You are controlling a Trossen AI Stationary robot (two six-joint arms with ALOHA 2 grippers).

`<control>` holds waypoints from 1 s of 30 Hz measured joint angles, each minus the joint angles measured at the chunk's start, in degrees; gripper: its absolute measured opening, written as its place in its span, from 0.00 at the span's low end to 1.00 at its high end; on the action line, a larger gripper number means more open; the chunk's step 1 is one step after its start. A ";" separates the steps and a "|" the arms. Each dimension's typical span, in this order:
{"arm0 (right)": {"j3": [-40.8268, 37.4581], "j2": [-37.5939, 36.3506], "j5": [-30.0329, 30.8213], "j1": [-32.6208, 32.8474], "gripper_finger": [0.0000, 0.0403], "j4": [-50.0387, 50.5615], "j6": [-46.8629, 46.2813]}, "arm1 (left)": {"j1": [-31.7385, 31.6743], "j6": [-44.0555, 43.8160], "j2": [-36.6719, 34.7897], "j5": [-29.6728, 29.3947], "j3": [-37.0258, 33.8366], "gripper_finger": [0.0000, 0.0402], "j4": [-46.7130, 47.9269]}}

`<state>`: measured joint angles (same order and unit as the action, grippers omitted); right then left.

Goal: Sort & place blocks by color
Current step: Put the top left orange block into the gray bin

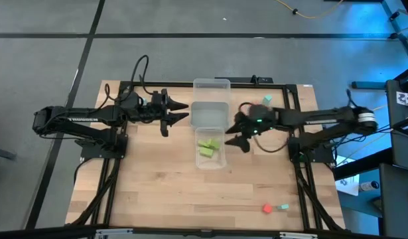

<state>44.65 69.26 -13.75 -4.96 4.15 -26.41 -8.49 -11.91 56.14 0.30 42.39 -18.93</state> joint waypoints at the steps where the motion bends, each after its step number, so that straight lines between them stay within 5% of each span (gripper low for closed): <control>1: -1.90 -1.58 0.68 0.01 0.79 -6.13 -2.03 | 0.00 -0.02 0.00 0.00 0.00 0.40 -0.06; 4: -5.31 -4.79 4.66 0.03 0.79 -22.61 -3.50 | 0.00 -0.04 0.00 0.00 0.00 0.40 -0.16; 9: -5.95 -6.41 8.16 0.01 0.79 -34.43 6.74 | 0.00 -0.06 0.00 0.00 0.00 0.40 -0.12; 30: -5.95 -6.52 8.15 0.03 0.79 -35.83 8.69 | 0.02 -0.15 0.00 0.00 0.00 0.40 -0.01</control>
<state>38.70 62.74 -5.61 -4.93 -31.68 -17.72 -8.47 -12.05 56.14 0.30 42.39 -18.94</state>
